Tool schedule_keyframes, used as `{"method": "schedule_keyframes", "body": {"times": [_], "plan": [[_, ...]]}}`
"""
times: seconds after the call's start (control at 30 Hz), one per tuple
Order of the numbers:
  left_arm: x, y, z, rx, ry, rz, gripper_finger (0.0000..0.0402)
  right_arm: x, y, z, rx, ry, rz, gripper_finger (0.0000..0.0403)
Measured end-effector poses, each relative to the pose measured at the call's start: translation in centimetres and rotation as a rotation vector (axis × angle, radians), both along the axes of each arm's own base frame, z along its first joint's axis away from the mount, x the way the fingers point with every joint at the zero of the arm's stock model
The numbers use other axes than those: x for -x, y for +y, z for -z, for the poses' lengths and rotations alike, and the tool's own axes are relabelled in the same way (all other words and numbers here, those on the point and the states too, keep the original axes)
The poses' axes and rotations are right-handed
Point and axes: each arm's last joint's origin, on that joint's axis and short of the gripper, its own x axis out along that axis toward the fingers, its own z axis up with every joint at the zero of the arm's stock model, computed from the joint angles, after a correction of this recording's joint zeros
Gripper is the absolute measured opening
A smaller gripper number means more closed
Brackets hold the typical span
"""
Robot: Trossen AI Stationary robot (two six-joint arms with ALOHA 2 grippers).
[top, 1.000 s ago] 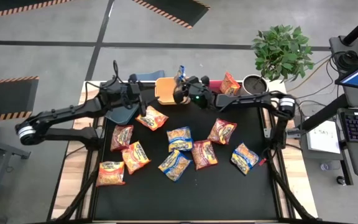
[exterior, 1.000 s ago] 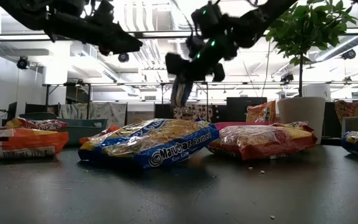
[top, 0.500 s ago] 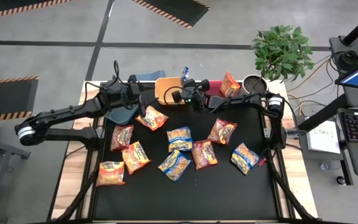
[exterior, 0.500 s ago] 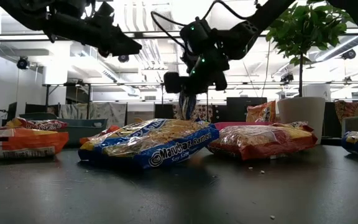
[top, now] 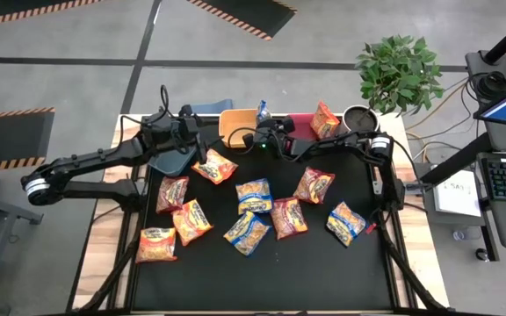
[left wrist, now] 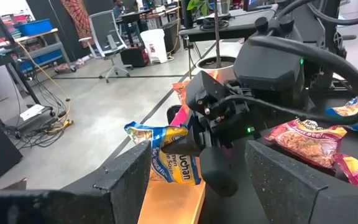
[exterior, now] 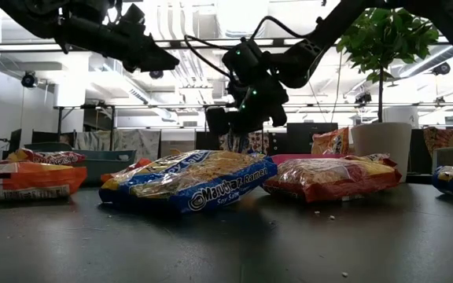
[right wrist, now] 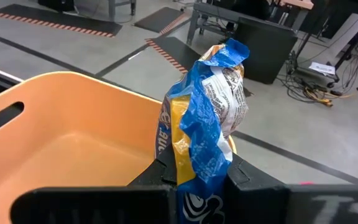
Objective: Sort Maruchan noodles
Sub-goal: Put the blue noodle pack into the yellow bin, then put the red noodle into the blue bin
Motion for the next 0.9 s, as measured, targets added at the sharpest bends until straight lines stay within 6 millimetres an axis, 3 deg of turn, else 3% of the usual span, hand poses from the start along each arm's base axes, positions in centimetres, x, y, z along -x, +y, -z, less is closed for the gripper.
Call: {"method": "schedule_keyframes", "body": {"times": [0.37,0.9], "plan": [[0.01,0.0,0.03,0.001,0.003,0.0,0.0242,0.07,0.02,0.13,-0.005,0.02,-0.001,0.0036],[0.01,0.01,0.03,0.001,0.003,0.0,0.0242,0.12,0.03,0.2,-0.007,0.031,0.002,0.0159]]}}
